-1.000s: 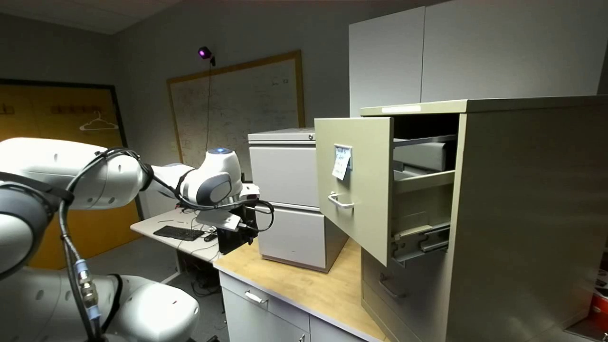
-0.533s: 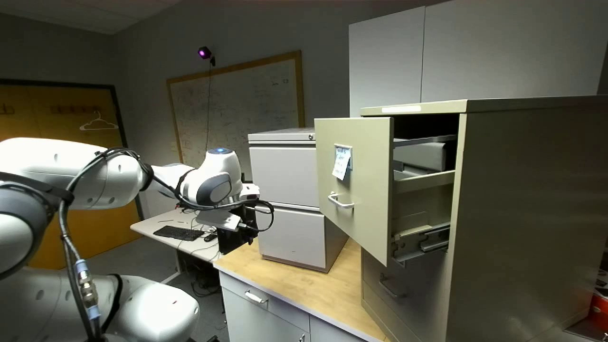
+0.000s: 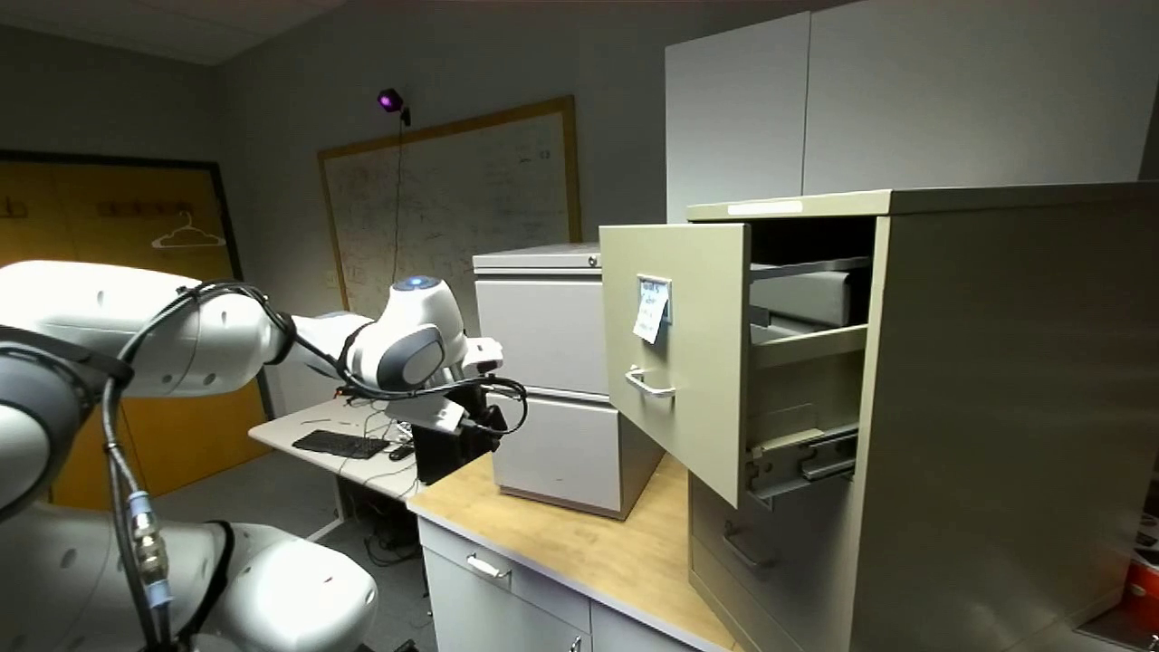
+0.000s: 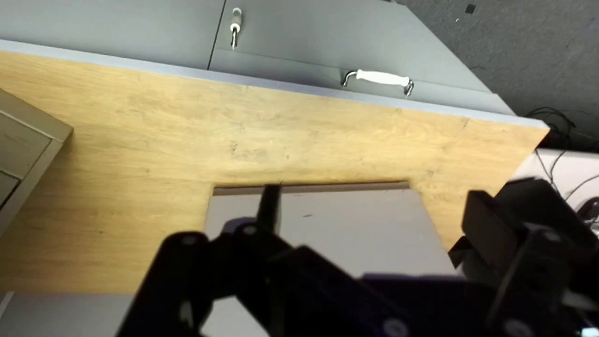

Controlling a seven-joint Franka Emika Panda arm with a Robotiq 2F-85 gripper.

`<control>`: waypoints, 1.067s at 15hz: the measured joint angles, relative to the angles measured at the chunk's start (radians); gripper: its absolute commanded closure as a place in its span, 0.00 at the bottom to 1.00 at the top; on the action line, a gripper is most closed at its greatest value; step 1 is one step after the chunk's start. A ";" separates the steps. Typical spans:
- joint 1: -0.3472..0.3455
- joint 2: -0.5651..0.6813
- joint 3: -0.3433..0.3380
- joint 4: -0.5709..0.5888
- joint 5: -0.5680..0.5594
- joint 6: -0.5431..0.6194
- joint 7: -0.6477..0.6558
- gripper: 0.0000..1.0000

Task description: Close the top drawer of the beige file cabinet

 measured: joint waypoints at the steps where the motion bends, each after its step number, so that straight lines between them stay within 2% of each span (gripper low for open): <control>1: -0.013 -0.002 0.004 0.003 -0.008 0.024 0.008 0.27; 6: -0.107 -0.046 0.013 0.010 -0.068 0.144 0.061 0.65; 10: -0.194 -0.114 0.019 0.012 -0.100 0.197 0.117 0.95; 12: -0.237 -0.153 0.021 0.013 -0.117 0.214 0.145 1.00; 16: -0.342 -0.248 0.021 0.016 -0.144 0.244 0.191 1.00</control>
